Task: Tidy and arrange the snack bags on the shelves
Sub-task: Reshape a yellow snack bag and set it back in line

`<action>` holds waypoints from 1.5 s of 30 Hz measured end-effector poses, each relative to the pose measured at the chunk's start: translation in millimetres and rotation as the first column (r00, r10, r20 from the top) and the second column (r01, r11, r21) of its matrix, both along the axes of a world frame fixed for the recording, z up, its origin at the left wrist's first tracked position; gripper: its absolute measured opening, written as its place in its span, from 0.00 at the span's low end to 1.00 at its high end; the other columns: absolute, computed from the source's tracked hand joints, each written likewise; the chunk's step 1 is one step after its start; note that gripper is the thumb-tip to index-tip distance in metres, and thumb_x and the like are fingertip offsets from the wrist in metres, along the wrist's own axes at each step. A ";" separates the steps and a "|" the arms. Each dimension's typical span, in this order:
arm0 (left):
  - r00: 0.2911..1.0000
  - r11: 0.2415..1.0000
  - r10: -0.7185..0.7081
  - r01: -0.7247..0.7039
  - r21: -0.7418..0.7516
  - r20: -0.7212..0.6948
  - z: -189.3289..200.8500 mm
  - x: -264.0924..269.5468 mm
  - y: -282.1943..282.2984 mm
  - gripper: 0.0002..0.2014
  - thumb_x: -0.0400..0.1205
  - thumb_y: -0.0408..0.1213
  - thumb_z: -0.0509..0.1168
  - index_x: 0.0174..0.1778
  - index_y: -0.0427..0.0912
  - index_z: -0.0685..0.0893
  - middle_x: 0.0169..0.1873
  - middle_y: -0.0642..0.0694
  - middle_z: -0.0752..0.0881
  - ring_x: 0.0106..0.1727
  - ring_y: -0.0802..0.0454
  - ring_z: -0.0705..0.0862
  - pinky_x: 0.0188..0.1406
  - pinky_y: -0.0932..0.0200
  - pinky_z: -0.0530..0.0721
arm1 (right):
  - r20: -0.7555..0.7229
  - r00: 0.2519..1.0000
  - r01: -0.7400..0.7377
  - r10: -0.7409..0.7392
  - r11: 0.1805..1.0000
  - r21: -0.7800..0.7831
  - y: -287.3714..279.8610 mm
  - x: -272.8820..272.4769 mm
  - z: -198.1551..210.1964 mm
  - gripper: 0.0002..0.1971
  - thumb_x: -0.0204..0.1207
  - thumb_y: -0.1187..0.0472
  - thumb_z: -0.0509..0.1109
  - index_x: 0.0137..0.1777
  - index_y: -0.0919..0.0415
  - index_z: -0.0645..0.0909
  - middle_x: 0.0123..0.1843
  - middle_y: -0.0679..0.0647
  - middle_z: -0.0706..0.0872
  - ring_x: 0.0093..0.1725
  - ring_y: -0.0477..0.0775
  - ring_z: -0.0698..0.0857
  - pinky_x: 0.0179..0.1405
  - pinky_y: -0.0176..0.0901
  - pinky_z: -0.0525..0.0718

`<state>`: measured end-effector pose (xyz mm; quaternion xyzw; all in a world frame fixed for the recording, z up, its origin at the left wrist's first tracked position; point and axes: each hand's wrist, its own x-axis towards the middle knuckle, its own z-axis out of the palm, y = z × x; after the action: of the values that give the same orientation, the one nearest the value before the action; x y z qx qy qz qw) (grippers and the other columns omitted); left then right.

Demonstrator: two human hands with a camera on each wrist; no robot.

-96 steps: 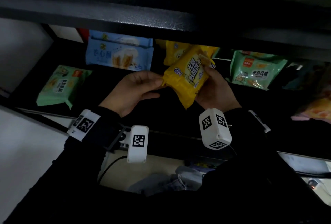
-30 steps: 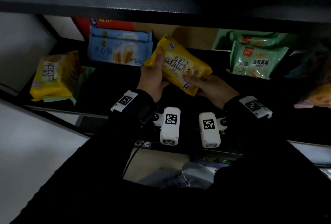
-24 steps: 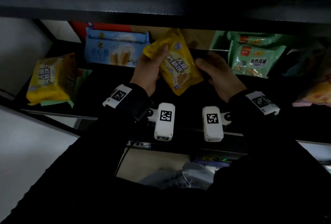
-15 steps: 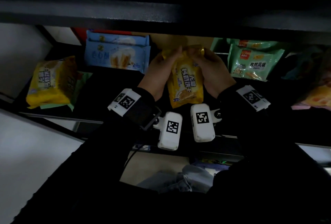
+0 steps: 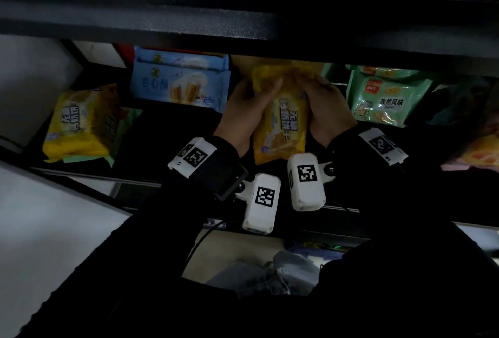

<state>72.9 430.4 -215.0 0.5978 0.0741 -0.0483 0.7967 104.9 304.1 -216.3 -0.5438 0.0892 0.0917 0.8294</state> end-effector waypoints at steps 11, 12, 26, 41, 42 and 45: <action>0.989 0.990 -0.107 0.115 0.077 -0.102 -2.0 -0.8 10.1 0.15 0.81 0.48 0.69 0.59 0.44 0.85 0.52 0.43 0.91 0.53 0.48 0.90 0.49 0.54 0.88 | 0.026 0.986 -0.156 0.163 0.974 -0.162 -3.8 -16.1 -14.1 0.12 0.80 0.54 0.69 0.60 0.58 0.83 0.54 0.58 0.91 0.53 0.56 0.90 0.46 0.48 0.89; 0.980 0.982 -0.157 0.168 0.087 -0.120 -3.9 -2.4 11.1 0.15 0.81 0.50 0.68 0.58 0.46 0.85 0.52 0.45 0.91 0.53 0.50 0.90 0.49 0.55 0.88 | 0.018 0.993 -0.108 0.113 0.980 -0.167 -3.9 -14.0 -13.0 0.12 0.79 0.54 0.70 0.58 0.58 0.84 0.52 0.57 0.92 0.51 0.56 0.91 0.44 0.48 0.89; 0.935 0.874 -0.332 0.353 0.332 -0.120 -8.3 -13.9 22.2 0.16 0.81 0.42 0.68 0.65 0.48 0.77 0.51 0.52 0.88 0.45 0.64 0.89 0.39 0.67 0.86 | -0.085 0.984 -0.177 0.157 0.912 -0.369 -12.9 -17.6 -11.6 0.13 0.79 0.42 0.66 0.50 0.50 0.83 0.37 0.44 0.91 0.32 0.40 0.87 0.24 0.33 0.79; 0.907 0.815 -0.303 0.088 0.574 0.292 -1.4 -1.5 25.9 0.18 0.83 0.28 0.65 0.68 0.43 0.78 0.62 0.50 0.83 0.58 0.72 0.78 0.59 0.79 0.73 | -0.259 0.893 -0.402 0.368 0.910 -0.096 -18.1 -14.4 21.1 0.12 0.85 0.53 0.57 0.52 0.58 0.79 0.33 0.51 0.82 0.20 0.45 0.80 0.18 0.31 0.76; 0.921 0.832 -0.280 0.092 0.546 0.271 -2.5 0.5 27.0 0.20 0.82 0.29 0.67 0.70 0.41 0.77 0.63 0.50 0.82 0.60 0.70 0.79 0.61 0.78 0.74 | -0.262 0.900 -0.386 0.347 0.916 -0.112 -18.0 -15.4 19.8 0.11 0.86 0.56 0.57 0.55 0.59 0.78 0.34 0.53 0.83 0.22 0.45 0.82 0.19 0.33 0.80; 0.889 0.735 -0.416 0.206 0.646 0.190 -8.5 -0.2 32.0 0.38 0.74 0.35 0.76 0.79 0.43 0.65 0.75 0.50 0.71 0.74 0.65 0.68 0.70 0.78 0.65 | -0.288 0.922 -0.261 0.261 0.965 0.040 -17.2 -16.4 12.8 0.14 0.86 0.67 0.54 0.67 0.61 0.75 0.41 0.58 0.85 0.28 0.48 0.86 0.24 0.34 0.85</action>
<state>72.7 462.4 -223.5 0.8255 -0.1477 -0.0580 0.5417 88.5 286.8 -203.5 -0.5312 0.1367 0.2801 0.7878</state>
